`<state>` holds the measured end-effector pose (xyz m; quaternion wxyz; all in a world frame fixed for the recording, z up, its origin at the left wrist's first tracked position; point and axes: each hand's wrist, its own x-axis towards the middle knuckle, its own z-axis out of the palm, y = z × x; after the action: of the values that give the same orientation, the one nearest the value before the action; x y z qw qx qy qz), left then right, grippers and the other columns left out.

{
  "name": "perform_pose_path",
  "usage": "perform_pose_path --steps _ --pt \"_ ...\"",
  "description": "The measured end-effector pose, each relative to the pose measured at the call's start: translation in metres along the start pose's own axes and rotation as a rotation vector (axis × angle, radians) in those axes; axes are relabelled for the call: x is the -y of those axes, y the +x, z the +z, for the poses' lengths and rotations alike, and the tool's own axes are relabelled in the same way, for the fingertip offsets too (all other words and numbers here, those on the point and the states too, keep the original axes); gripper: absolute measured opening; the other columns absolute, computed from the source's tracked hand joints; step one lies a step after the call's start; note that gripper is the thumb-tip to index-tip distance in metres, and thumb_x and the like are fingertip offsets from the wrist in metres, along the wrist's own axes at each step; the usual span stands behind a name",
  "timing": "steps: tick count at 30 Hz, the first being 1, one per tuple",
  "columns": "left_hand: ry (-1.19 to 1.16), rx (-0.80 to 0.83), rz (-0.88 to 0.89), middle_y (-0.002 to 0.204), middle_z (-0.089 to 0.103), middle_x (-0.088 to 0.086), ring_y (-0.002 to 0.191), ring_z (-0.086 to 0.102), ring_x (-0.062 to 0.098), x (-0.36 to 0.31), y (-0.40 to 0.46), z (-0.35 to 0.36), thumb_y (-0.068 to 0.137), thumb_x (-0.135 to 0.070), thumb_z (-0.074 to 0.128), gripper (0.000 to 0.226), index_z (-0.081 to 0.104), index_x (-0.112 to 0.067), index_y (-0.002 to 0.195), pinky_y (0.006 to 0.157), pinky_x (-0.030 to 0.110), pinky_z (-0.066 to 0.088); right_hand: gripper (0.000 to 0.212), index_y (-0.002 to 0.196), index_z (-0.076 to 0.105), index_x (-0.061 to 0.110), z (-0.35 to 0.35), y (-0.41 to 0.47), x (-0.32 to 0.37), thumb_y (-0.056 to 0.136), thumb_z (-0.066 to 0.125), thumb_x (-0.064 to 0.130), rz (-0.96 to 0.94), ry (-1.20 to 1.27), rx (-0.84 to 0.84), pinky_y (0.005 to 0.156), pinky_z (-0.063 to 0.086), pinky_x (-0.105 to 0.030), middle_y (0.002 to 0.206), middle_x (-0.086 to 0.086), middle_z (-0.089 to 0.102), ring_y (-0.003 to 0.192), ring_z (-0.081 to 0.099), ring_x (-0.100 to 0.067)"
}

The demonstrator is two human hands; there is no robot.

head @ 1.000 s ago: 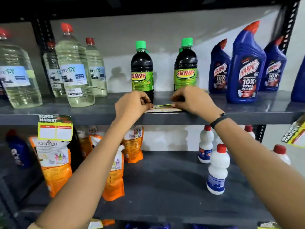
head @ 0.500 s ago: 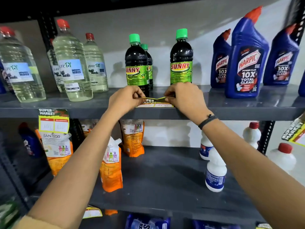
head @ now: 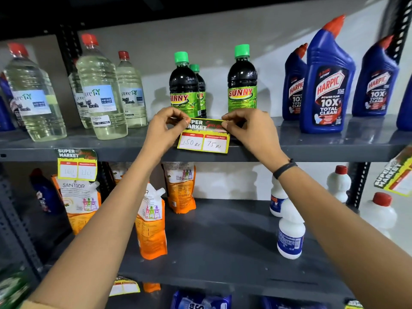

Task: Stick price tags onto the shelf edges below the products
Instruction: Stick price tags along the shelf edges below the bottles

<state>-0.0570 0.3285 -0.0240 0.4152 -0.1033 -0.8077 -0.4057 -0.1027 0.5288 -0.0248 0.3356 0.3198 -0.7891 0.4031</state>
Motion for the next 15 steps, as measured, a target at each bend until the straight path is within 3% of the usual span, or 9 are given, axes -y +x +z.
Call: perform_pose_path --steps 3,8,9,12,15 --pt "-0.056 -0.05 0.093 0.08 0.061 -0.01 0.072 0.056 -0.009 -0.009 -0.012 -0.004 0.084 -0.008 0.063 0.006 0.061 -0.013 0.087 0.07 0.007 0.044 0.01 0.091 0.071 0.024 -0.005 -0.012 0.005 0.083 0.067 0.026 -0.065 0.012 -0.051 0.058 0.038 -0.024 0.083 0.007 0.069 0.069 0.052 -0.008" --pt "-0.015 -0.146 0.097 0.078 0.066 -0.008 0.083 0.063 0.02 -0.007 -0.056 -0.003 0.078 -0.02 0.071 0.016 0.062 -0.033 0.076 0.077 0.038 0.051 0.003 0.083 0.07 0.024 -0.013 -0.051 0.007 0.081 0.07 0.026 -0.135 -0.054 -0.071 0.055 0.044 -0.027 0.077 0.008 0.063 0.068 0.054 -0.01" --pt "0.002 -0.165 0.1 0.076 0.066 -0.01 0.083 0.062 0.019 -0.006 -0.063 -0.001 0.076 -0.021 0.072 0.019 0.061 -0.036 0.074 0.076 0.037 0.051 0.003 0.082 0.07 0.023 -0.013 -0.056 0.006 0.08 0.071 0.026 -0.139 -0.073 -0.067 0.056 0.046 -0.029 0.076 0.007 0.065 0.069 0.055 -0.012" --pt "0.06 -0.213 0.107 0.073 0.062 -0.016 0.08 0.056 0.003 -0.001 -0.077 0.007 0.072 -0.021 0.076 0.019 0.061 -0.034 0.073 0.074 0.016 0.045 0.004 0.08 0.07 0.022 -0.012 -0.066 0.001 0.079 0.072 0.025 -0.15 -0.118 -0.025 0.06 0.05 -0.034 0.077 0.004 0.068 0.077 0.058 -0.016" --pt "0.1 -0.218 0.06 0.07 0.061 -0.014 0.075 0.055 0.001 0.011 -0.081 0.011 0.069 -0.022 0.078 0.018 0.061 -0.025 0.071 0.072 0.01 0.039 0.004 0.08 0.069 0.022 -0.008 -0.069 -0.001 0.079 0.072 0.024 -0.172 -0.201 -0.02 0.059 0.047 -0.031 0.077 0.005 0.068 0.081 0.059 -0.017"
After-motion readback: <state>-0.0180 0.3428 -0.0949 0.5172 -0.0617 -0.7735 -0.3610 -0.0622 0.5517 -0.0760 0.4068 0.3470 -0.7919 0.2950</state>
